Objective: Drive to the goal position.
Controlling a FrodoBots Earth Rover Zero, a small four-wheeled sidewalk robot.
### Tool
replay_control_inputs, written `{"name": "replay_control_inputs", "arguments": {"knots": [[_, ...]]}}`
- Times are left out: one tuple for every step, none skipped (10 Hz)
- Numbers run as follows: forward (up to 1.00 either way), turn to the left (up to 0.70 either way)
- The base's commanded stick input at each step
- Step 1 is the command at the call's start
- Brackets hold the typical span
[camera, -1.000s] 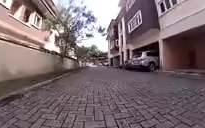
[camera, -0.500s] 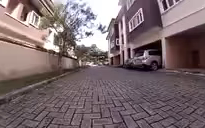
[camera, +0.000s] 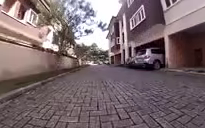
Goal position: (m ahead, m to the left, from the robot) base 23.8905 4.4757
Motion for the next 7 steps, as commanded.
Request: {"name": "replay_control_inputs", "arguments": {"knots": [[0.69,0.03],[0.69,0.03],[0.69,0.03],[0.69,0.03],[0.69,0.03],[0.69,0.03],[0.69,0.03]]}}
